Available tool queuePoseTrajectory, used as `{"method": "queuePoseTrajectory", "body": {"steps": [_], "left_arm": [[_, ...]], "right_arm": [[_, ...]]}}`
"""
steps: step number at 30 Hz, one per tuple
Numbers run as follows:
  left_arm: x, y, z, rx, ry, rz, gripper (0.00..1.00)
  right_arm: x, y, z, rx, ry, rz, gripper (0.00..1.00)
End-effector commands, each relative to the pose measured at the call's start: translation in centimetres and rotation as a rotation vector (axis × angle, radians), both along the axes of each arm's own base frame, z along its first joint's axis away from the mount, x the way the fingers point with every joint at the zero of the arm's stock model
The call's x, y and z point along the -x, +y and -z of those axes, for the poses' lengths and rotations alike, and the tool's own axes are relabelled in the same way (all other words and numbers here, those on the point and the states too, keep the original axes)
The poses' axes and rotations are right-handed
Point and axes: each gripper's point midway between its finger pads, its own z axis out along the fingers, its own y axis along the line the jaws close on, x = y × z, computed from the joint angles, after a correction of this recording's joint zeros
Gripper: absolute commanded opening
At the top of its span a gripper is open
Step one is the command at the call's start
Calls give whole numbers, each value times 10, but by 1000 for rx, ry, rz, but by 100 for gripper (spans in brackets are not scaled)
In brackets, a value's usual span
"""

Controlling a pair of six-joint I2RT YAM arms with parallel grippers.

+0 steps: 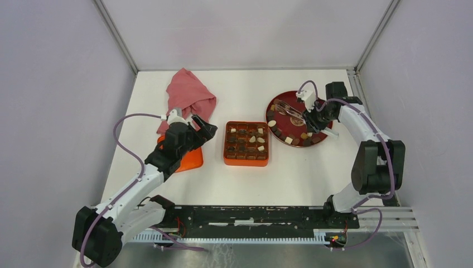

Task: Pack the chocolate
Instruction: Place the fake chocolate in the packing box.

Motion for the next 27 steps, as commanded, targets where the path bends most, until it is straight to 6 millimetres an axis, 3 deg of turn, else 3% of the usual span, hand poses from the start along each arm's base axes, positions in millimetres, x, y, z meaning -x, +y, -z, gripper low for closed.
{"method": "queuePoseTrajectory", "body": {"steps": [1, 10, 17, 21, 27], "left_arm": [[-9, -9, -24, 28, -71, 26, 98], [-10, -14, -18, 25, -53, 45, 98], [-7, -17, -13, 22, -43, 51, 98], [-6, -16, -13, 21, -41, 48, 98], [-4, -16, -14, 23, -46, 42, 97]], "right_arm": [[14, 26, -37, -120, -130, -148, 0], [58, 66, -61, -288, -170, -384, 0], [99, 114, -43, -254, -137, -622, 0], [108, 136, -33, -213, -142, -696, 0], [103, 156, -24, -152, -132, -747, 0]]}}
